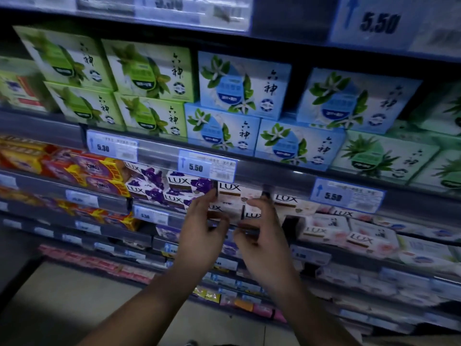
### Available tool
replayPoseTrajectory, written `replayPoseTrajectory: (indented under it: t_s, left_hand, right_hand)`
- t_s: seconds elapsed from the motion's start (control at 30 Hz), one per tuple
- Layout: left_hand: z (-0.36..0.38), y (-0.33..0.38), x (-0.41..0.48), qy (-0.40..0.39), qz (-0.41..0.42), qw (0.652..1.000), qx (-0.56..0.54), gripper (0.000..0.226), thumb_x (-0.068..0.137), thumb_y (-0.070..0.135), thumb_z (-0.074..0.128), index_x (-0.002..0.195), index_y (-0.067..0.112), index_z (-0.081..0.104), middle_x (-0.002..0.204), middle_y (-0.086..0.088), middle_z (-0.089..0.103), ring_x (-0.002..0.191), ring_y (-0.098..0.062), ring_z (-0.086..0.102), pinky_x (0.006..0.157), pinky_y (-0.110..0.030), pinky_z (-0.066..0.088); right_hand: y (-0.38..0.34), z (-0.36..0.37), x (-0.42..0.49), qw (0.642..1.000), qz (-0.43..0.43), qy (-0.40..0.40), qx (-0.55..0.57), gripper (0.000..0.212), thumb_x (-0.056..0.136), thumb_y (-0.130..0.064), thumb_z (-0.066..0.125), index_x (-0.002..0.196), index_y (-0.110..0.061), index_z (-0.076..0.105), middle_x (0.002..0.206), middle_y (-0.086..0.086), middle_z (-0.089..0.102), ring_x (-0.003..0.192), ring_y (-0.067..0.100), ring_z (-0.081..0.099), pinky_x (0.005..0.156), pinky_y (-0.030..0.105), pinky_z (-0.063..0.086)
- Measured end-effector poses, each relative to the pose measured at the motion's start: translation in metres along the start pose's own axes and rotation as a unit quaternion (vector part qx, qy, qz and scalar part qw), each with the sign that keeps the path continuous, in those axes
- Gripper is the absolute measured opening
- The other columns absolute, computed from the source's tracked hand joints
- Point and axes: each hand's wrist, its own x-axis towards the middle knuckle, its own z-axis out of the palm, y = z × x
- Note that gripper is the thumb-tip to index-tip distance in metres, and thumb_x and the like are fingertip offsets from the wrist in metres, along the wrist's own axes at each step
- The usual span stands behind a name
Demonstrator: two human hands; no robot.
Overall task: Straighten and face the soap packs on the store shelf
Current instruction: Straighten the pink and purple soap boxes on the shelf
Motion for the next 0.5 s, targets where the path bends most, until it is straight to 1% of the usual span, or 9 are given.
replayPoseTrajectory:
  t_s: [0.1,0.2,0.23,0.27,0.33,0.4,0.43,0.47,0.5]
  left_hand:
    - [-0.007,-0.005,0.007,-0.024,0.017,0.999,-0.013,0.056,0.098,0.012,0.062,0.151,0.020,0.045,0.137,0.000,0.051,0.121,-0.015,0.056,0.094,-0.030,0.050]
    - [-0.013,-0.011,0.006,-0.040,0.014,0.996,-0.076,0.050,0.097,0.015,0.066,0.145,0.023,0.051,0.129,0.005,0.054,0.112,0.002,0.060,0.084,-0.013,0.053]
    - [-0.015,-0.013,0.004,-0.043,0.016,0.995,-0.089,0.047,0.097,0.017,0.067,0.141,0.024,0.054,0.127,0.006,0.056,0.110,0.006,0.059,0.080,-0.009,0.052]
    - [-0.016,-0.015,0.002,-0.043,0.020,0.994,-0.100,0.041,0.096,0.019,0.068,0.135,0.024,0.058,0.124,0.006,0.059,0.108,0.006,0.060,0.078,-0.007,0.050]
    - [-0.019,-0.018,-0.002,-0.043,0.027,0.991,-0.126,0.029,0.095,0.021,0.070,0.123,0.020,0.062,0.113,0.000,0.064,0.098,-0.002,0.064,0.074,-0.008,0.048]
    - [-0.023,-0.018,-0.005,-0.051,0.037,0.986,-0.154,0.017,0.095,0.021,0.070,0.110,0.017,0.062,0.101,-0.002,0.064,0.086,-0.011,0.064,0.069,-0.014,0.047]
    - [-0.025,-0.018,-0.006,-0.060,0.049,0.984,-0.163,0.014,0.095,0.020,0.070,0.105,0.015,0.061,0.096,-0.003,0.064,0.083,-0.015,0.064,0.068,-0.021,0.047]
    - [-0.026,-0.018,-0.006,-0.070,0.062,0.981,-0.173,0.014,0.096,0.018,0.070,0.102,0.012,0.059,0.091,-0.004,0.063,0.081,-0.019,0.063,0.068,-0.029,0.048]
    - [-0.029,-0.019,-0.006,-0.082,0.074,0.977,-0.181,0.015,0.096,0.015,0.070,0.098,0.008,0.057,0.084,-0.006,0.060,0.077,-0.023,0.060,0.067,-0.036,0.048]
  right_hand:
    - [-0.001,0.012,0.003,0.998,0.020,0.059,0.024,0.058,0.095,-0.009,0.064,0.130,-0.045,0.034,0.110,-0.015,0.061,0.092,-0.017,0.060,0.070,0.006,0.050]
    - [-0.001,0.021,-0.003,0.989,0.041,0.114,0.080,0.056,0.095,0.000,0.063,0.131,-0.035,0.040,0.113,-0.016,0.059,0.096,-0.019,0.060,0.074,0.004,0.050]
    - [0.000,0.023,-0.008,0.986,0.039,0.133,0.089,0.053,0.095,0.001,0.063,0.132,-0.031,0.042,0.116,-0.014,0.060,0.098,-0.017,0.061,0.076,0.005,0.050]
    - [0.001,0.025,-0.014,0.983,0.029,0.152,0.095,0.050,0.096,0.001,0.063,0.133,-0.027,0.043,0.117,-0.011,0.061,0.101,-0.013,0.063,0.079,0.007,0.051]
    - [0.003,0.028,-0.026,0.976,0.008,0.189,0.106,0.048,0.098,-0.001,0.062,0.138,-0.023,0.045,0.115,-0.013,0.063,0.108,-0.003,0.064,0.083,0.010,0.051]
    - [0.005,0.028,-0.032,0.971,0.009,0.213,0.107,0.051,0.099,-0.008,0.063,0.142,-0.030,0.047,0.106,-0.020,0.064,0.104,0.000,0.065,0.082,0.008,0.050]
    - [0.005,0.028,-0.034,0.971,0.014,0.217,0.098,0.050,0.100,-0.014,0.063,0.144,-0.032,0.048,0.105,-0.017,0.064,0.101,0.001,0.066,0.079,0.009,0.050]
    - [0.006,0.026,-0.034,0.972,0.017,0.218,0.084,0.045,0.100,-0.019,0.064,0.142,-0.032,0.052,0.108,-0.011,0.064,0.098,0.002,0.066,0.077,0.012,0.052]
    - [0.007,0.025,-0.034,0.973,0.018,0.219,0.073,0.039,0.100,-0.024,0.064,0.138,-0.030,0.057,0.109,-0.004,0.065,0.096,0.005,0.067,0.076,0.019,0.056]
